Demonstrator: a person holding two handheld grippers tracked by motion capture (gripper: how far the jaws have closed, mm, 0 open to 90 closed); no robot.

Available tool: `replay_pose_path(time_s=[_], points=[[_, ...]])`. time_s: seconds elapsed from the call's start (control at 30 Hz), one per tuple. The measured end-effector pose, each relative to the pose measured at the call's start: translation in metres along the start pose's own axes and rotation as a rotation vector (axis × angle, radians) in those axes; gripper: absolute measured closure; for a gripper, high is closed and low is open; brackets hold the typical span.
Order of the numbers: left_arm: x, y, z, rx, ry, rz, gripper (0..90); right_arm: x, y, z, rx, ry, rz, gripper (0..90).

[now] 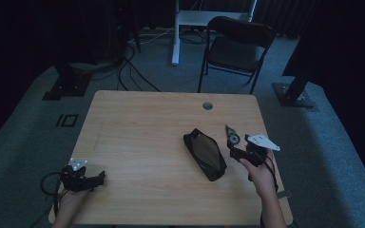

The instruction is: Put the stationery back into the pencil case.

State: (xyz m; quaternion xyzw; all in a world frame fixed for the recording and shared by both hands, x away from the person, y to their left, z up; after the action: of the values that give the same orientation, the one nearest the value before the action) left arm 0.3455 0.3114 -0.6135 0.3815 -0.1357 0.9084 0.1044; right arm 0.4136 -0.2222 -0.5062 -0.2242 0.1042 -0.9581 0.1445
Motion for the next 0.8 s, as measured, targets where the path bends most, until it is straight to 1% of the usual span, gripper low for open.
replay_pose_path(time_s=[0.03,0.1,0.17,0.2,0.23,0.33,0.37,0.43,0.47,0.5,0.6,0.63,0.67,0.77,0.8], points=[[0.000,0.000,0.000,0.000,0.000,0.000,0.6,-0.006,0.003,0.000,-0.007,-0.009,-0.006,18.4],[0.000,0.000,0.000,0.000,-0.001,0.000,0.6,-0.009,0.004,0.000,-0.006,-0.012,-0.010,18.3],[0.000,0.000,0.000,0.000,-0.001,0.000,0.6,-0.017,0.009,-0.001,-0.007,-0.024,-0.020,17.8],[0.000,0.000,0.000,0.000,-0.001,0.000,0.6,-0.017,0.009,-0.001,-0.007,-0.024,-0.020,17.8],[0.000,0.000,0.000,-0.001,-0.001,-0.001,0.6,-0.023,0.012,-0.001,-0.011,-0.032,-0.025,15.9],[0.000,0.000,0.000,0.000,-0.001,0.000,0.6,-0.028,0.015,-0.001,-0.010,-0.039,-0.032,15.9],[0.000,0.000,0.000,0.000,-0.001,-0.001,0.6,-0.033,0.018,-0.002,-0.012,-0.048,-0.042,15.9],[0.000,0.000,0.000,0.000,-0.001,0.000,0.6,-0.035,0.019,-0.002,-0.015,-0.053,-0.043,15.9],[0.000,0.000,0.000,0.000,-0.001,0.000,0.6,-0.040,0.020,-0.003,-0.007,-0.062,-0.047,15.9],[0.000,0.000,0.000,0.000,-0.001,0.000,0.6,-0.040,0.020,-0.003,-0.007,-0.062,-0.047,15.9],[0.000,0.000,0.000,0.000,-0.001,0.000,0.6,-0.049,0.025,-0.005,-0.007,-0.078,-0.060,15.9],[0.000,0.000,0.000,0.000,-0.001,-0.001,0.6,-0.055,0.029,-0.005,-0.016,-0.082,-0.072,15.9],[0.000,0.000,0.000,0.000,-0.001,-0.001,0.6,-0.055,0.029,-0.005,-0.016,-0.082,-0.072,15.9],[0.000,0.000,0.000,0.000,-0.001,-0.001,0.6,-0.063,0.034,-0.007,-0.024,-0.100,-0.087,15.9],[0.000,0.000,0.000,0.000,-0.001,-0.001,0.6,-0.068,0.038,-0.009,-0.027,-0.114,-0.094,15.9]])
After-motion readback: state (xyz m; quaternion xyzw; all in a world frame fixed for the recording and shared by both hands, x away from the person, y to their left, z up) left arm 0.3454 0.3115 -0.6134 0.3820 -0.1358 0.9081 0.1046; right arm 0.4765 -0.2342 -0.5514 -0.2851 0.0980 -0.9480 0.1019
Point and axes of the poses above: each handheld gripper's, and its own axes: x roughly backward along the jaws, z roughly out of its top, y roughly to its right, the point moved 9 cm from there along -x, roughly forward along the jaws, and after that the axes turned 13 degrees about -x, right-handed, at the moved point
